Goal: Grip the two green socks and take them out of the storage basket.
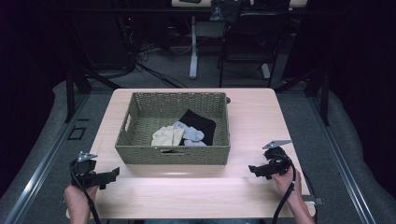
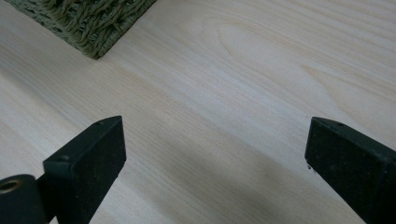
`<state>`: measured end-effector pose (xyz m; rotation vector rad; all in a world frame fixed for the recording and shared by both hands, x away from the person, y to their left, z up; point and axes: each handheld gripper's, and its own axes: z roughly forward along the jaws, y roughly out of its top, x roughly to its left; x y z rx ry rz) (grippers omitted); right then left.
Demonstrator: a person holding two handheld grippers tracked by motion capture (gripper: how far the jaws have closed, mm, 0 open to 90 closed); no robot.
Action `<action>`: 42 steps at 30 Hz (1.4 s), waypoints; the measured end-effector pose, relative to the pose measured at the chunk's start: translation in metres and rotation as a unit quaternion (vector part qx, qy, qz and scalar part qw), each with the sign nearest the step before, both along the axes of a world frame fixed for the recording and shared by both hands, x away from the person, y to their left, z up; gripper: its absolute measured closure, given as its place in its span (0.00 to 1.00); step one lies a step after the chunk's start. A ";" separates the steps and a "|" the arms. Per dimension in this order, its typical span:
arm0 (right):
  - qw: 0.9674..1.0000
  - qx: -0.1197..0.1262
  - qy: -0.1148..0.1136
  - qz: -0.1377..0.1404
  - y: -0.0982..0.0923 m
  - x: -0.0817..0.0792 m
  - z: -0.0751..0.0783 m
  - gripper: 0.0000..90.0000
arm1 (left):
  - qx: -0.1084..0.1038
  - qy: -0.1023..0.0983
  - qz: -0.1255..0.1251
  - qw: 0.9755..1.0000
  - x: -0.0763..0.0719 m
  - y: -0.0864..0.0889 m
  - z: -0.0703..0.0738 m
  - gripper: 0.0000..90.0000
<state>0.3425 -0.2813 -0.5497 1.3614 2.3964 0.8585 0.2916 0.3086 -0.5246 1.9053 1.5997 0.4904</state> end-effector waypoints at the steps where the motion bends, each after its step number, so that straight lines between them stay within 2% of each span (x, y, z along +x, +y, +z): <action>1: 1.000 0.002 0.000 -0.003 0.000 0.000 0.000 0.05 | 0.000 0.000 0.000 1.000 0.000 0.000 0.000 0.00; 3: 1.000 0.000 0.000 -0.001 -0.002 0.000 0.001 0.05 | -0.011 -0.002 -0.008 1.000 0.001 -0.002 0.007 0.00; 7: 1.000 0.000 -0.003 -0.003 -0.001 -0.001 0.001 0.05 | -0.009 -0.003 -0.015 1.000 0.003 -0.005 0.014 0.00; 10: 1.000 -0.003 -0.003 -0.003 -0.001 -0.001 0.001 0.05 | -0.017 -0.005 -0.022 1.000 0.005 -0.006 0.021 0.00; 13: 1.000 -0.002 0.001 -0.004 -0.001 -0.001 0.000 0.05 | -0.019 -0.006 -0.034 0.999 0.009 -0.010 0.035 0.00; 14: 1.000 -0.002 0.001 -0.004 -0.001 -0.001 0.000 0.05 | -0.019 -0.006 -0.034 0.999 0.009 -0.010 0.035 0.00; 19: 1.000 0.002 -0.002 -0.009 -0.001 -0.001 0.001 0.05 | -0.021 -0.010 -0.057 0.998 0.019 -0.016 0.060 0.00; 21: 1.000 0.000 -0.001 -0.009 -0.002 -0.001 0.001 0.05 | -0.022 -0.008 -0.062 0.998 0.022 -0.017 0.064 0.00; 24: 1.000 0.000 -0.001 -0.009 -0.003 -0.001 0.001 0.05 | -0.016 -0.009 -0.073 0.997 0.029 -0.023 0.075 0.00; 25: 1.000 0.004 -0.002 -0.010 -0.003 -0.001 0.001 0.05 | -0.011 -0.007 -0.083 0.996 0.034 -0.028 0.083 0.00; 28: 1.000 0.004 -0.001 -0.010 -0.003 -0.001 0.001 0.05 | -0.006 -0.010 -0.090 0.996 0.040 -0.033 0.091 0.00; 32: 1.000 0.003 0.000 -0.008 -0.003 -0.001 0.001 0.05 | 0.003 -0.005 -0.115 0.993 0.056 -0.046 0.109 0.00; 34: 1.000 0.005 0.000 -0.009 -0.003 -0.001 0.001 0.05 | 0.005 -0.003 -0.119 0.993 0.059 -0.049 0.112 0.00; 35: 1.000 0.006 -0.001 -0.010 -0.003 -0.001 0.001 0.05 | 0.010 0.001 -0.129 0.992 0.066 -0.055 0.117 0.00; 36: 1.000 0.006 -0.001 -0.010 -0.003 -0.001 0.001 0.05 | 0.010 0.001 -0.129 0.992 0.066 -0.055 0.117 0.00; 41: 1.000 0.005 0.001 -0.011 -0.005 -0.001 0.001 0.05 | 0.011 0.013 -0.152 0.988 0.084 -0.071 0.124 0.00; 42: 1.000 0.007 0.002 -0.010 -0.005 -0.001 0.002 0.05 | 0.014 0.021 -0.162 0.986 0.091 -0.077 0.124 0.00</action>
